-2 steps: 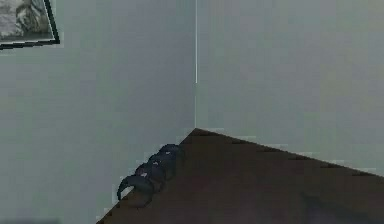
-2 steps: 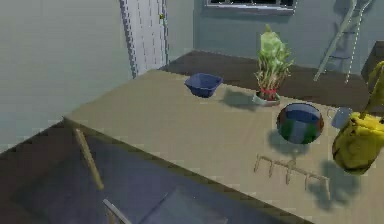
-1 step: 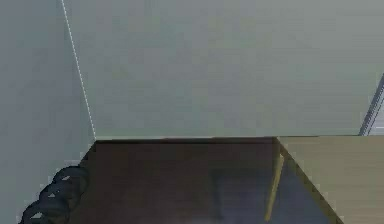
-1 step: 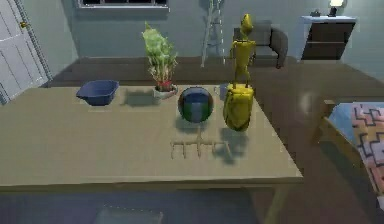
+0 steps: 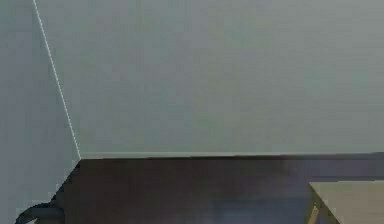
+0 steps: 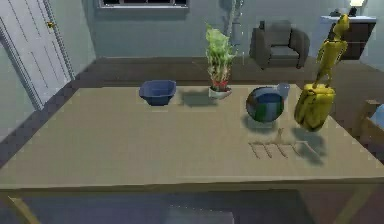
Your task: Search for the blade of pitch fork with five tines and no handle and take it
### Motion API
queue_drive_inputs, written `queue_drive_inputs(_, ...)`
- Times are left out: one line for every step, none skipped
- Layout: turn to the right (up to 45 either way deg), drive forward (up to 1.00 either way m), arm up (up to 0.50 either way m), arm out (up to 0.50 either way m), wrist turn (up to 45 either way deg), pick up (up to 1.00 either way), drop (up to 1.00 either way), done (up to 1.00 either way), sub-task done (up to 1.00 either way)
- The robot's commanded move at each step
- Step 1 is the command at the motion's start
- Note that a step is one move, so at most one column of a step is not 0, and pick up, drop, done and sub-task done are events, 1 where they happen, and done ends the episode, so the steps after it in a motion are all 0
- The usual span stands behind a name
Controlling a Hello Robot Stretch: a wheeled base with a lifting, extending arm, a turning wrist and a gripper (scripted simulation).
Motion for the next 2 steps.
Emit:
queue_drive_inputs(27.0,0.00,0.00,0.00,0.0,0.00,0.00,0.00,0.00)
queue_drive_inputs(0.0,0.40,0.00,0.00,0.0,0.00,0.00,0.00,0.00)
